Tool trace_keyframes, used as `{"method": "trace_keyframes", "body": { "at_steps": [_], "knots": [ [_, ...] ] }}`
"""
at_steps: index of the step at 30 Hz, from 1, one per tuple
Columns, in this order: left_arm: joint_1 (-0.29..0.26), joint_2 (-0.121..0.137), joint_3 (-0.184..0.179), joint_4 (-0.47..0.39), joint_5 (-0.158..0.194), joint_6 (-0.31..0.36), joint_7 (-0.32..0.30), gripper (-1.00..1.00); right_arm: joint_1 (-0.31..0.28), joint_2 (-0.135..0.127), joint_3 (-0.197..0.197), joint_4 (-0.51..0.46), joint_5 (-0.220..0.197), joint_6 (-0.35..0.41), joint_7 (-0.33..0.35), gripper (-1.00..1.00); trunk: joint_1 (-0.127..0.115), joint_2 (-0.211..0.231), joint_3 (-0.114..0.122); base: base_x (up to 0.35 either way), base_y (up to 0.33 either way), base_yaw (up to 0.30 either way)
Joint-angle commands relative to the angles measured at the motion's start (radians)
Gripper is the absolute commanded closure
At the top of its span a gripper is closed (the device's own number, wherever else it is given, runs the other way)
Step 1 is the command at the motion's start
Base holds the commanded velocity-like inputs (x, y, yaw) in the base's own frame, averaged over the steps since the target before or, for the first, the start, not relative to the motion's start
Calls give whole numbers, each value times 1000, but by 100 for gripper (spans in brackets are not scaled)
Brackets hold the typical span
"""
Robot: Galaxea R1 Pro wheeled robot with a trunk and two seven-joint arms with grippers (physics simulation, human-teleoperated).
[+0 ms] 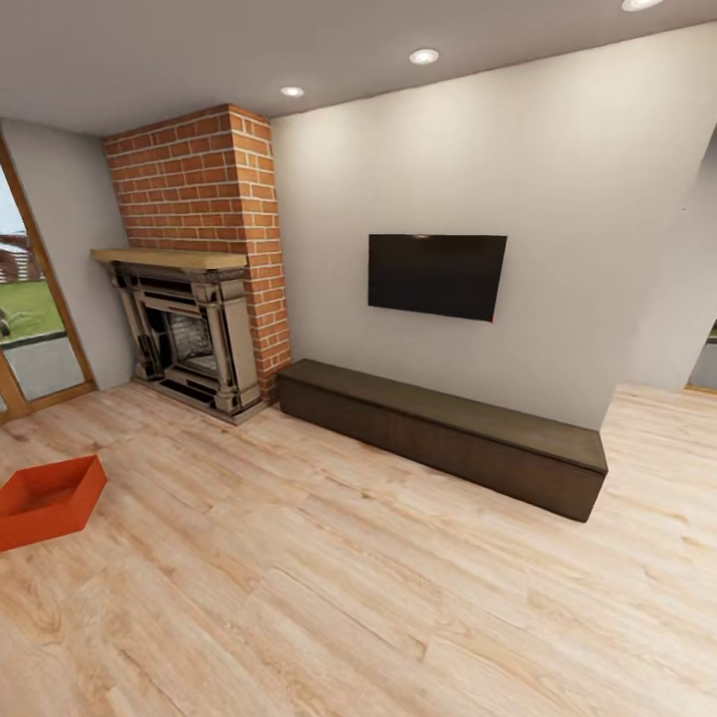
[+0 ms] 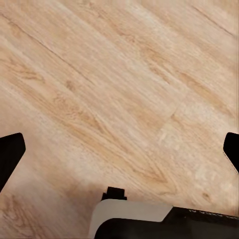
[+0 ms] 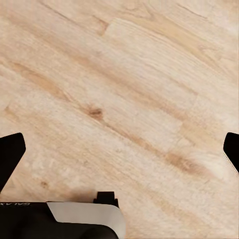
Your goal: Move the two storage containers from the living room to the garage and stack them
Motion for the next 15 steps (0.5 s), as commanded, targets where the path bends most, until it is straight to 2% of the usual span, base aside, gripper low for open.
{"method": "trace_keyframes", "body": {
  "at_steps": [1,15],
  "knots": [
    [-1,0,4,4,2,-6,-1,-100,-1,0,4,4,0,-6,-3,-100,1,-1,0,322,-81,0],
    [-1,0,4,4,2,-6,-1,-100,-1,0,4,4,0,-6,-2,-100,1,-1,0,322,-74,0]
  ]
}}
